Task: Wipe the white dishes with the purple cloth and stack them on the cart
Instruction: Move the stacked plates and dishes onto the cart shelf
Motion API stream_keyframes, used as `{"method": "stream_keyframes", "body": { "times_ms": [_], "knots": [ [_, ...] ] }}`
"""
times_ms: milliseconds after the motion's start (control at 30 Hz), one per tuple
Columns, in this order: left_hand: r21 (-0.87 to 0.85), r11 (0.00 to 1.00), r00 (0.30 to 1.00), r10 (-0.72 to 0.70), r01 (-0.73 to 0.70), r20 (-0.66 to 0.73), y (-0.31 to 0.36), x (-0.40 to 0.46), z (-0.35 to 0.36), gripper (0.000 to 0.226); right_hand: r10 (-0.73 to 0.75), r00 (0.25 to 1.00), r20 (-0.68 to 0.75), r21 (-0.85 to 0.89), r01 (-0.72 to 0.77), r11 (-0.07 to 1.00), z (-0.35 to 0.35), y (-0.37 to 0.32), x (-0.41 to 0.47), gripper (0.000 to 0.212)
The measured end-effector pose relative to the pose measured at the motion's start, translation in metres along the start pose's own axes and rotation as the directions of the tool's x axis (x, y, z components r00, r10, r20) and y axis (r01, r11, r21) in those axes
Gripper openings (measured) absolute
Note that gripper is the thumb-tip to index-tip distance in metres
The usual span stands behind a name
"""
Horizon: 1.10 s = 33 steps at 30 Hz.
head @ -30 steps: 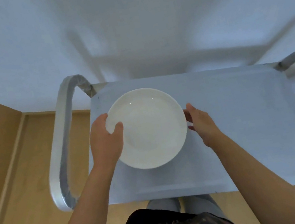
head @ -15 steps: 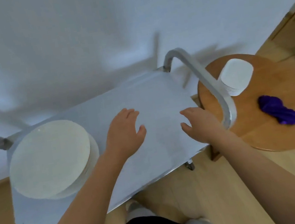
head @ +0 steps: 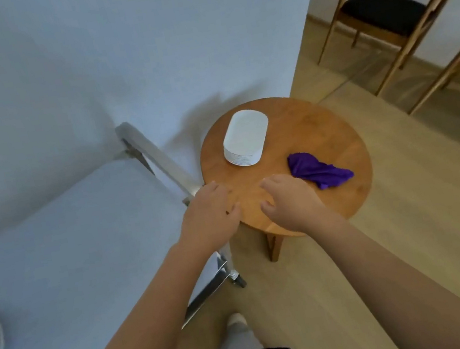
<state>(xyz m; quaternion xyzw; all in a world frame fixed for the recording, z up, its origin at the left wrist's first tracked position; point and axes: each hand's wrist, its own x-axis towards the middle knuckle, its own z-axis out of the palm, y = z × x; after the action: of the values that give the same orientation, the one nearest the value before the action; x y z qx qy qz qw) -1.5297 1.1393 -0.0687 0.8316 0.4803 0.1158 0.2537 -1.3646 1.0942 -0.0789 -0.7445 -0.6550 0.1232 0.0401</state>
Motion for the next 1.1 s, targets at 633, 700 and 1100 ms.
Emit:
{"method": "stream_keyframes", "body": {
  "times_ms": [633, 700, 1100],
  "knots": [
    [-0.037, 0.959, 0.955, -0.274, 0.280, 0.114, 0.013, 0.196, 0.086, 0.034, -0.087, 0.993, 0.074, -0.026, 0.089, 0.996, 0.000, 0.133, 0.171, 0.033],
    [-0.060, 0.939, 0.938, -0.331, 0.338, 0.108, 0.009, 0.203, 0.089, 0.035, -0.104, 0.989, 0.104, -0.026, 0.107, 0.994, 0.004, 0.139, 0.185, 0.034],
    [-0.422, 0.639, 0.736, -0.669, 0.643, 0.108, -0.018, 0.256, 0.168, 0.040, -0.169, 0.969, 0.179, 0.136, 0.146, 0.980, 0.062, 0.200, 0.285, 0.043]
  ]
}}
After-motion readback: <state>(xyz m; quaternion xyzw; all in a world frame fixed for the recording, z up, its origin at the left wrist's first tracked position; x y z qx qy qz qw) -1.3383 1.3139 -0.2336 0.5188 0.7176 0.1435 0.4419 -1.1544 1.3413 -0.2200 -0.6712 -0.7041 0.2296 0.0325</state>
